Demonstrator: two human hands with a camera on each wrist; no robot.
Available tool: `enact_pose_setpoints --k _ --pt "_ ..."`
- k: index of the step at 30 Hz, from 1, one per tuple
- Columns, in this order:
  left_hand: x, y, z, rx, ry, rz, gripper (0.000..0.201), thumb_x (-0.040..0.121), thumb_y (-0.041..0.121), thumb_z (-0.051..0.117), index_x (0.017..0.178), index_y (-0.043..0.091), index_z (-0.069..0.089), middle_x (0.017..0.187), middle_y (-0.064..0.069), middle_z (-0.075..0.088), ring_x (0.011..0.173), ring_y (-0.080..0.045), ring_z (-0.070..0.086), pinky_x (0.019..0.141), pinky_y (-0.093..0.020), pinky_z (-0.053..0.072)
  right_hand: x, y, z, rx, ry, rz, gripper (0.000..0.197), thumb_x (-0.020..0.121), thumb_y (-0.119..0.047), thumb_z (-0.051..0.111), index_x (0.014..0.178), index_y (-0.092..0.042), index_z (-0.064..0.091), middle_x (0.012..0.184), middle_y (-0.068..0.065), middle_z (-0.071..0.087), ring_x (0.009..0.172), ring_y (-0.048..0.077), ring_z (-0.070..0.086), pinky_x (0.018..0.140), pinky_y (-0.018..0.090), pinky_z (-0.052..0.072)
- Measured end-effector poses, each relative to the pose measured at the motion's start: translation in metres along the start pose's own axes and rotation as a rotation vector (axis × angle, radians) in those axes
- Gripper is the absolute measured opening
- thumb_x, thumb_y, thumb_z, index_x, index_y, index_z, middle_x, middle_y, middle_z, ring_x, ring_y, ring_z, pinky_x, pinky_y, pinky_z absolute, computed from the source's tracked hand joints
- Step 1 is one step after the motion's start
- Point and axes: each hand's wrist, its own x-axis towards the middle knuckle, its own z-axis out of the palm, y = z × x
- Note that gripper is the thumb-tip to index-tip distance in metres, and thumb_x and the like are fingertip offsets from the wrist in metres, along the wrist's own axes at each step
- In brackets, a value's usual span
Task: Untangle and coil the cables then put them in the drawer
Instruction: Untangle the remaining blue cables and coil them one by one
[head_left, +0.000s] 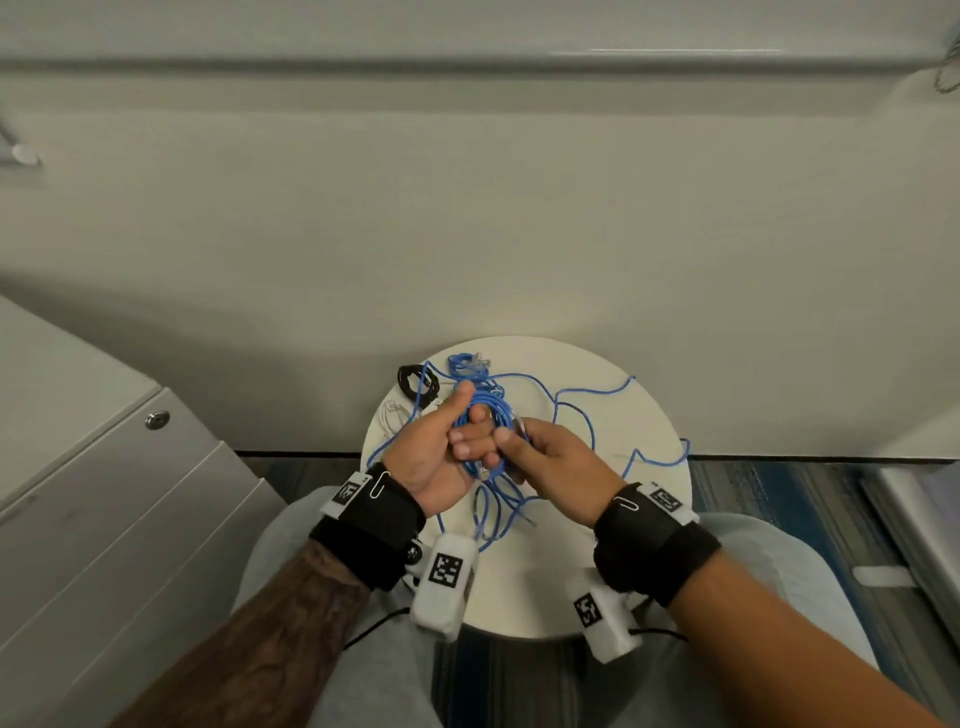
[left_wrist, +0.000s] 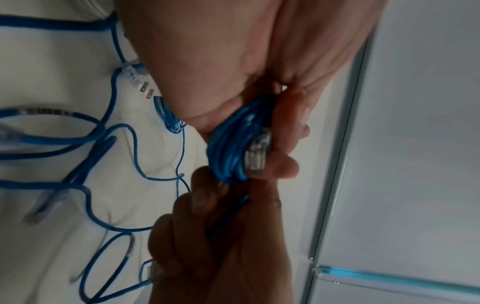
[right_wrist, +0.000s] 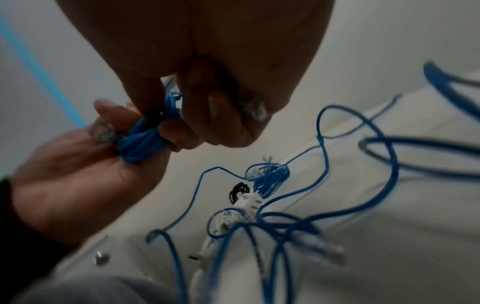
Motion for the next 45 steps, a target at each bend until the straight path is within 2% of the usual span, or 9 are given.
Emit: enact_pose_setpoints --k 4,8,12,17,20,25,28,35,45 --pt "-0.001 0.003 -0.001 0.017 -0.031 0.005 0.037 0.096 0.04 0.043 0.081 0.009 0.054 0.054 0.002 0.042 0.058 -0.013 0.05 0.068 -0.03 0.055 0.001 -0.007 -0.008 0.075 -0.002 0.022 0.035 0.103 -0.032 0.051 0.083 -0.004 0.058 0.06 -0.009 0.042 0.053 0.003 0.033 0.052 0.013 0.031" --pt "-0.003 0.007 -0.006 0.104 -0.056 0.003 0.04 0.099 0.036 0.039 0.086 0.003 0.058 0.059 -0.005 0.052 0.063 -0.019 0.063 0.073 -0.032 0.056 -0.006 -0.018 -0.013 0.075 -0.008 0.002 0.028 0.103 -0.019 0.052 0.077 -0.015 0.059 0.056 -0.019 0.052 0.052 -0.002 0.045 0.056 0.007 0.036" --pt "-0.005 0.009 -0.012 0.265 -0.032 0.029 0.033 0.1 0.03 0.042 0.092 0.003 0.057 0.064 -0.005 0.045 0.062 -0.02 0.053 0.084 -0.036 0.044 -0.004 -0.009 -0.021 -0.071 0.087 -0.055 0.036 0.1 -0.032 0.057 0.079 -0.003 0.055 0.067 0.0 0.044 0.062 0.009 0.037 0.059 0.021 0.032" --pt "-0.003 -0.004 -0.011 0.23 0.095 0.04 0.031 0.104 0.032 0.04 0.086 0.009 0.049 0.065 -0.001 0.026 0.054 -0.012 0.032 0.062 -0.022 0.038 -0.006 0.001 -0.004 -0.112 0.117 -0.047 0.036 0.101 -0.035 0.056 0.082 -0.004 0.057 0.069 0.003 0.045 0.062 0.011 0.038 0.06 0.025 0.034" --pt "-0.002 -0.006 -0.014 0.223 0.14 0.079 0.032 0.105 0.032 0.038 0.083 0.011 0.047 0.064 -0.001 0.024 0.052 -0.012 0.029 0.055 -0.02 0.038 -0.004 0.005 -0.007 -0.005 0.2 -0.013 0.018 0.1 -0.027 0.054 0.09 -0.013 0.061 0.073 -0.01 0.054 0.066 0.006 0.045 0.066 0.022 0.04" --pt "-0.002 -0.009 -0.016 0.249 0.163 0.058 0.031 0.104 0.033 0.041 0.08 0.014 0.045 0.064 -0.001 0.026 0.052 -0.012 0.03 0.053 -0.021 0.036 -0.005 0.02 -0.016 -0.179 0.273 -0.029 0.013 0.096 -0.016 0.063 0.093 -0.026 0.071 0.099 -0.009 0.065 0.097 0.005 0.058 0.09 0.017 0.042" --pt "-0.004 -0.011 -0.013 0.275 0.126 0.039 0.029 0.102 0.031 0.044 0.079 0.013 0.045 0.063 0.0 0.027 0.054 -0.012 0.03 0.055 -0.022 0.031 -0.004 0.02 -0.018 -0.107 0.324 0.0 0.016 0.097 -0.014 0.063 0.101 -0.025 0.074 0.101 -0.014 0.067 0.095 -0.002 0.061 0.085 0.01 0.042" --pt "-0.007 -0.023 -0.009 0.33 0.096 -0.028 0.034 0.103 0.03 0.042 0.075 0.012 0.044 0.057 0.002 0.027 0.05 -0.011 0.025 0.05 -0.02 0.025 0.0 0.014 -0.013 0.435 0.3 0.171 0.019 0.099 0.001 0.053 0.104 -0.009 0.069 0.084 0.009 0.069 0.067 0.013 0.066 0.079 0.028 0.056" --pt "-0.005 -0.022 -0.012 0.135 0.101 -0.056 0.033 0.101 0.03 0.046 0.075 0.01 0.049 0.057 0.002 0.029 0.049 -0.008 0.024 0.045 -0.017 0.026 -0.005 0.011 0.001 0.534 0.144 0.244 0.021 0.1 -0.009 0.055 0.119 -0.009 0.065 0.099 0.023 0.07 0.089 0.034 0.063 0.092 0.049 0.054"
